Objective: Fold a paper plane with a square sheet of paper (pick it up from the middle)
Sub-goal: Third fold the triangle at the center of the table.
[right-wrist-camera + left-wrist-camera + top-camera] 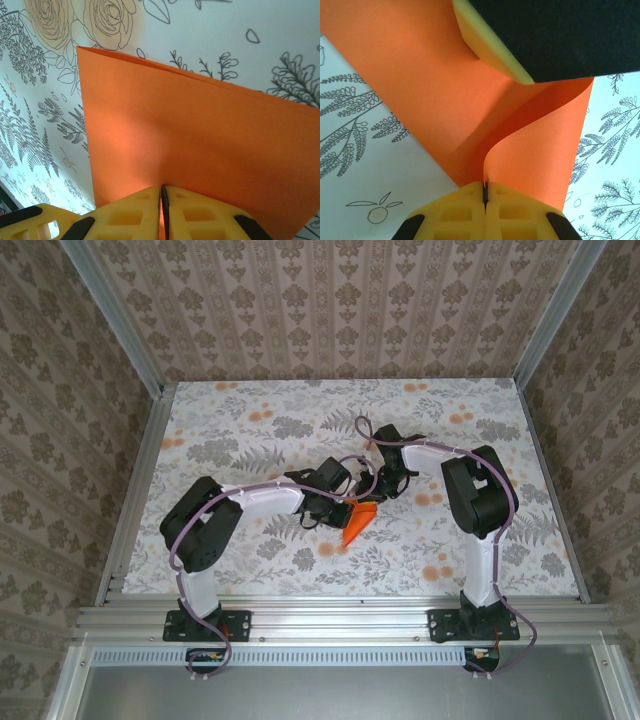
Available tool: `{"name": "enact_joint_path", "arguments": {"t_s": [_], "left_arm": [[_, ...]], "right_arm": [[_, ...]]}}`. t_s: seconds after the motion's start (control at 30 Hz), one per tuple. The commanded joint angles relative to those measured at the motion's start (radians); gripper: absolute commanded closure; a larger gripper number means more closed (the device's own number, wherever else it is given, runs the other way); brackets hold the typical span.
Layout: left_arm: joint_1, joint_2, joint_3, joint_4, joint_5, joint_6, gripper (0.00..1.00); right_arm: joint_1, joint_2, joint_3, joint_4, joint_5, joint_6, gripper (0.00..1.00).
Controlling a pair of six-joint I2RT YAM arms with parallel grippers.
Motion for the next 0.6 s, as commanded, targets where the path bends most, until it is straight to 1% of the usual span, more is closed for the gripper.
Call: {"name": "enact_joint_path", "arguments": {"t_s": [0.0, 0.37, 0.57], "left_arm": [[0.006, 0.012, -0.006, -0.008, 0.005, 0.022, 1.00], [0.000, -0.001, -0.021, 0.004, 0.059, 0.005, 1.00], [-0.002, 0.000, -0.021, -0.014, 0.027, 0.004, 1.00]], "right_arm": [[0.002, -0.011, -0.022, -0.035, 0.023, 0.007, 0.87], [0.003, -0.011, -0.016, -0.040, 0.027, 0.006, 0.86], [0.002, -0.011, -0.014, -0.039, 0.027, 0.007, 0.86]]}}
